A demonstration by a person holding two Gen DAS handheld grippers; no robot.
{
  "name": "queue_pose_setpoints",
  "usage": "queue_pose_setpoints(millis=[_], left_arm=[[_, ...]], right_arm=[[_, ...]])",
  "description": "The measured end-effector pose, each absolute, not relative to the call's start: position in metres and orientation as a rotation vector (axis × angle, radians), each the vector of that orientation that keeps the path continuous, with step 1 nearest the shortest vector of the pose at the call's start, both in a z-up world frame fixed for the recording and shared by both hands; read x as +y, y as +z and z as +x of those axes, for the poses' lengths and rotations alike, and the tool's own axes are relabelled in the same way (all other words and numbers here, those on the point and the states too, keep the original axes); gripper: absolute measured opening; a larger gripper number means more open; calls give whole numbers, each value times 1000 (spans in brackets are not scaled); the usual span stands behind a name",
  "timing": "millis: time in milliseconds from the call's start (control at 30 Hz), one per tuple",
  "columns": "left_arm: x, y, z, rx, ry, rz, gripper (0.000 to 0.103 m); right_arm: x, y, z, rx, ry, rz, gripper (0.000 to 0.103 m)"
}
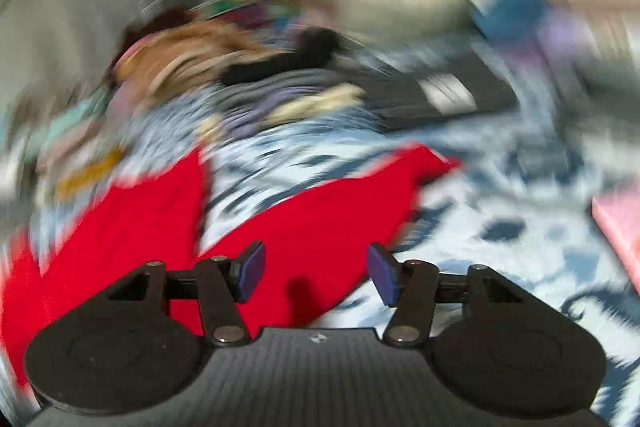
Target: Fold clothes
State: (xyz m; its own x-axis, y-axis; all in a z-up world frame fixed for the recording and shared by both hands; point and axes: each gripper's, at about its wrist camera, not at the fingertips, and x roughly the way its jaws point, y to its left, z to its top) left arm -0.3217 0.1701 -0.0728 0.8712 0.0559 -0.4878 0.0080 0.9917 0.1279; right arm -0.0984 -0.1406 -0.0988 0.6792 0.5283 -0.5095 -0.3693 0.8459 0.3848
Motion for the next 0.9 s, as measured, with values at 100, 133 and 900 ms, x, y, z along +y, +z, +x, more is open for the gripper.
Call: queue_pose_setpoints(millis=[100, 133, 900], left_arm=[[162, -83, -309, 556, -50, 47, 52], [156, -86, -309, 551, -61, 57, 50], [126, -117, -269, 603, -195, 26, 34]], right_arm=[[-162, -111, -61, 683, 428, 418, 67], [-167, -115, -50, 684, 398, 448, 67], [-185, -109, 3, 690, 415, 382, 58]])
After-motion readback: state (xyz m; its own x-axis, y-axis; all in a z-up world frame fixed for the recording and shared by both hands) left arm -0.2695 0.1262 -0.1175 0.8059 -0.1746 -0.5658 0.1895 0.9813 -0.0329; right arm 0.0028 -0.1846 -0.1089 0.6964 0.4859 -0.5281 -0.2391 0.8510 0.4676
